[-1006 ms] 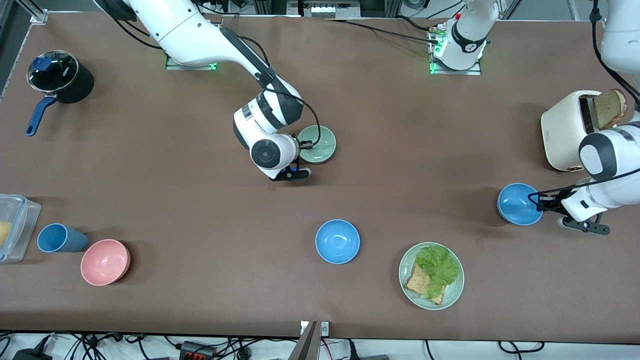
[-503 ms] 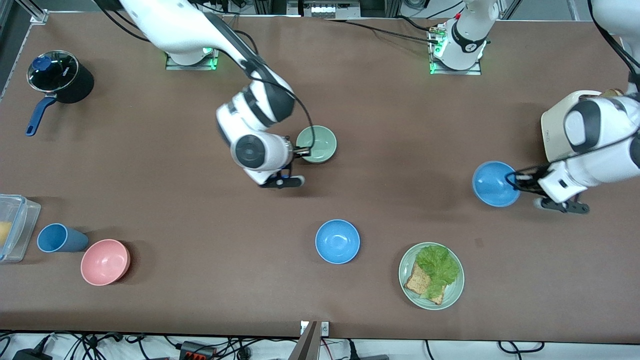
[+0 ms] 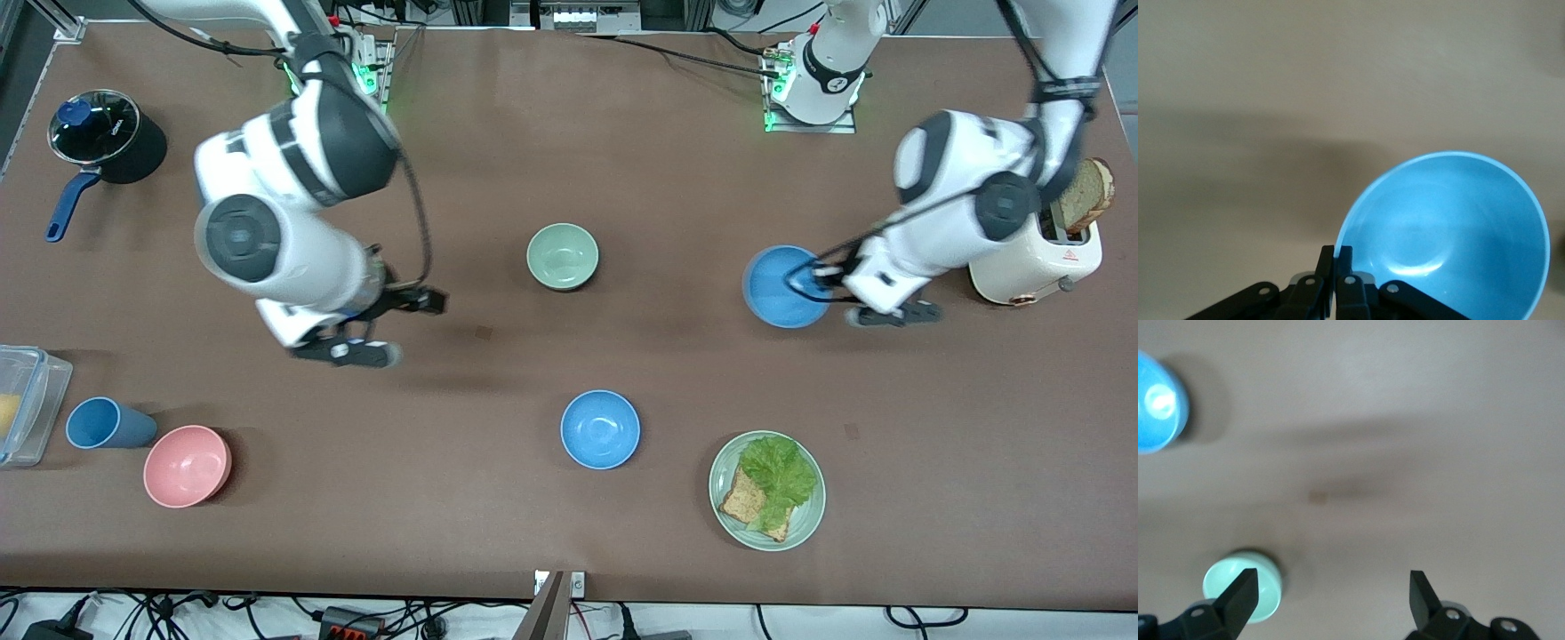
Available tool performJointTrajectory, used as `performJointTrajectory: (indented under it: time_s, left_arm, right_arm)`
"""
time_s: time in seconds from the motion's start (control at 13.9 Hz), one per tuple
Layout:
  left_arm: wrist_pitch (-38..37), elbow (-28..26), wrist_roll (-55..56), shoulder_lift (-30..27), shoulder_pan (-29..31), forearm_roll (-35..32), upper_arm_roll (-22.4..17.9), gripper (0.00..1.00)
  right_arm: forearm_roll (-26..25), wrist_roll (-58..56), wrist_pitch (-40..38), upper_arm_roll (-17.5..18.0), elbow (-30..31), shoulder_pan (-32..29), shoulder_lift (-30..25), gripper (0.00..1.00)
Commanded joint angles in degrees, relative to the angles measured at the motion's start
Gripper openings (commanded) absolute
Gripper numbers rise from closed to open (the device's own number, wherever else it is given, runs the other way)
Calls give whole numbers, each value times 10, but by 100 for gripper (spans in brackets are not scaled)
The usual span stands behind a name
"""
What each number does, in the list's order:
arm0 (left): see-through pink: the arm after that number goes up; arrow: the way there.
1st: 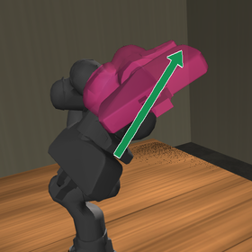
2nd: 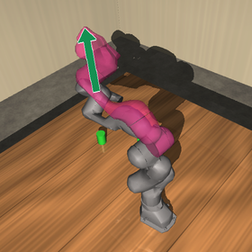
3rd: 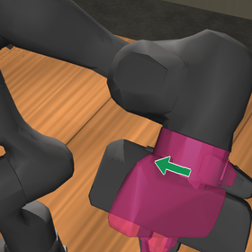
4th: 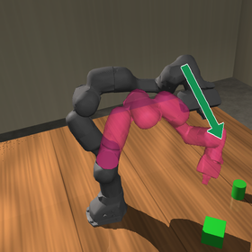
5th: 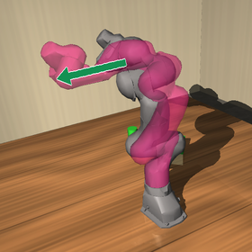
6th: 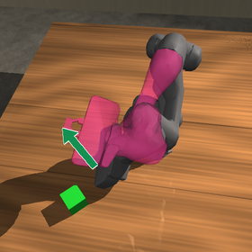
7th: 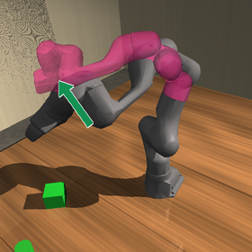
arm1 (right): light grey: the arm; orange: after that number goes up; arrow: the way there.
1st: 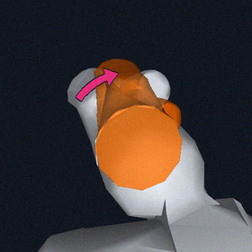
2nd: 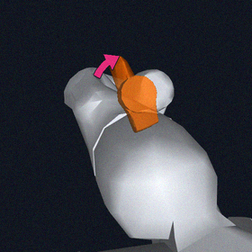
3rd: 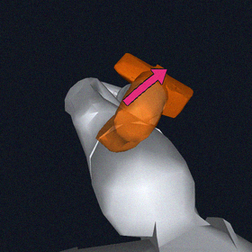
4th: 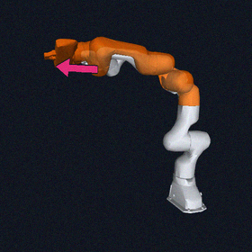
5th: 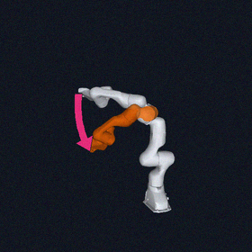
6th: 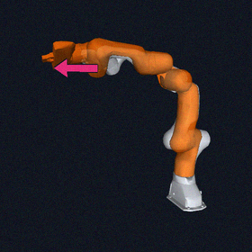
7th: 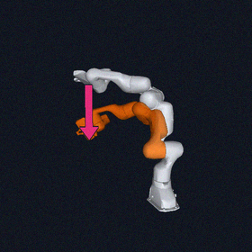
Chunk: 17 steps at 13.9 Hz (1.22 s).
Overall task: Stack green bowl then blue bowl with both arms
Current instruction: 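Release the green bowl while the left gripper carries the blue bowl over it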
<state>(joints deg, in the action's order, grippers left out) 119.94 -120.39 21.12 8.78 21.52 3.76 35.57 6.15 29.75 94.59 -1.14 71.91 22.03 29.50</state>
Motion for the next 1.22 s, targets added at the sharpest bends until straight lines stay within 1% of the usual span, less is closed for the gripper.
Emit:
performJointTrajectory:
  time_s: [0.0,0.07,0.22,0.36,0.43,0.65,0.72,0.79,0.86,0.93,1.01,1.15]
  left_arm:
    - [4,-5,114,0,4,12,84,0]
    - [6,-5,133,1,3,14,106,0]
    - [13,-5,215,2,3,14,163,0]
    - [49,-5,289,21,-9,13,205,0]
    - [62,-5,308,27,-27,12,208,0]
    - [113,-5,365,38,-93,5,207,0]
    - [126,-5,381,47,-103,2,206,0]
    - [141,-5,383,54,-112,2,206,0]
    - [152,-5,385,56,-125,2,205,0]
    - [161,-5,398,57,-134,2,205,0]
    - [176,-5,422,62,-151,-8,204,0]
    - [185,-5,483,83,-157,-87,204,0]
  right_arm:
    - [-7,-4,-10,-60,-7,2,-16,100]
    - [-7,-9,-11,-77,-7,0,-22,100]
    - [-7,-42,-10,-102,-7,-7,-31,100]
    - [-4,-98,-9,-136,-7,-15,-30,100]
    - [-3,-134,-3,-144,-6,-29,-36,100]
    - [1,-211,22,-141,2,-83,-57,100]
    - [1,-231,27,-130,8,-101,-67,100]
    - [1,-243,27,-102,17,-134,-84,100]
    - [-3,-247,27,-63,30,-174,-101,100]
    - [-7,-255,23,-33,36,-208,-114,100]
    - [-7,-272,23,-26,44,-222,-123,100]
    - [-8,-309,24,-25,70,-234,-148,100]
